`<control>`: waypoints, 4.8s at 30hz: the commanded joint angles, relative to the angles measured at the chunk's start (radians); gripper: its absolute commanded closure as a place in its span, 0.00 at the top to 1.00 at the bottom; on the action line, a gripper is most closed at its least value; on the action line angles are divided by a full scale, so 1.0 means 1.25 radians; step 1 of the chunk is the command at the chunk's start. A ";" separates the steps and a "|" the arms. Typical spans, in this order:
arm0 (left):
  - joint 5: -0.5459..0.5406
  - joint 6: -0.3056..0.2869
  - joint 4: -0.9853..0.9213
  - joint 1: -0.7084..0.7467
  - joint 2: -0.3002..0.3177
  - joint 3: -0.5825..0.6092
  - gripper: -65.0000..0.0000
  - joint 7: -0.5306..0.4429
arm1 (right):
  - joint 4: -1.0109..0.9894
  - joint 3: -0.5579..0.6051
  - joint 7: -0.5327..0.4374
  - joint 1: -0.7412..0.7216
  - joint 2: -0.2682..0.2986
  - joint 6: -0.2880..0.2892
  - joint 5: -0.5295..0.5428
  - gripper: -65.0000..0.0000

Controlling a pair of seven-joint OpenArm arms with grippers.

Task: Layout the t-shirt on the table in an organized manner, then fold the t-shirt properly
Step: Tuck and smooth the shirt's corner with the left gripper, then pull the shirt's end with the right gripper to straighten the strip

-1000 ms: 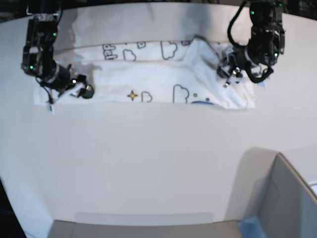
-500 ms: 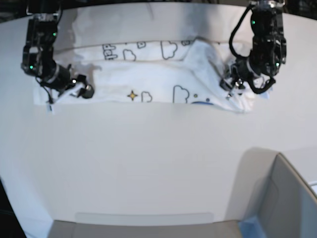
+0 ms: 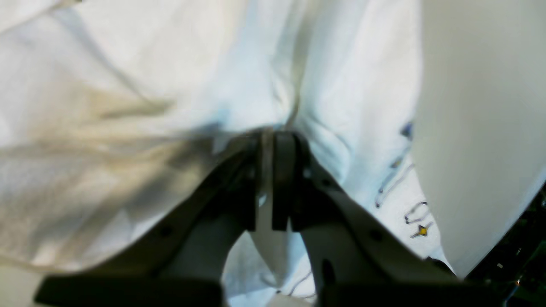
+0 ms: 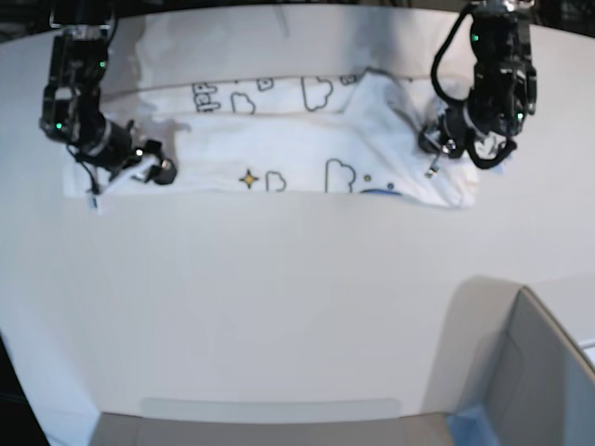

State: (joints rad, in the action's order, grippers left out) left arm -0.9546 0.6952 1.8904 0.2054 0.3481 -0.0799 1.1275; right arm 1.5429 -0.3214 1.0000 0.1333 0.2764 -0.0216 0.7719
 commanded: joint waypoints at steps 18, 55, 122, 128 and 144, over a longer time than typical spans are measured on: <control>-0.003 0.002 0.089 0.020 0.007 -0.075 0.10 0.006 | -0.015 0.004 0.051 0.009 0.007 -0.030 -0.074 0.36; 0.099 0.002 -0.002 -0.026 -0.003 -0.025 0.30 -0.053 | -0.015 0.000 0.052 0.020 0.012 -0.030 -0.074 0.36; 0.094 0.002 0.123 0.000 -0.039 -0.214 0.04 -0.062 | 0.040 -0.002 0.052 0.019 0.012 -0.030 -0.073 0.36; 0.086 0.002 0.120 -0.004 -0.039 -0.131 0.04 -0.063 | 0.195 -0.030 0.051 0.033 0.007 -0.030 -0.073 0.36; 0.086 0.002 0.118 -0.005 -0.040 -0.004 0.04 -0.089 | 0.256 -0.449 0.056 0.205 0.012 -0.030 0.193 0.36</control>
State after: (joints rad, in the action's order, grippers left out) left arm -0.8490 0.6998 2.0220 0.2054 0.2878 -0.0830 1.0229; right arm 1.8469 -0.8799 1.0775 0.3927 0.2771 -0.0589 1.0000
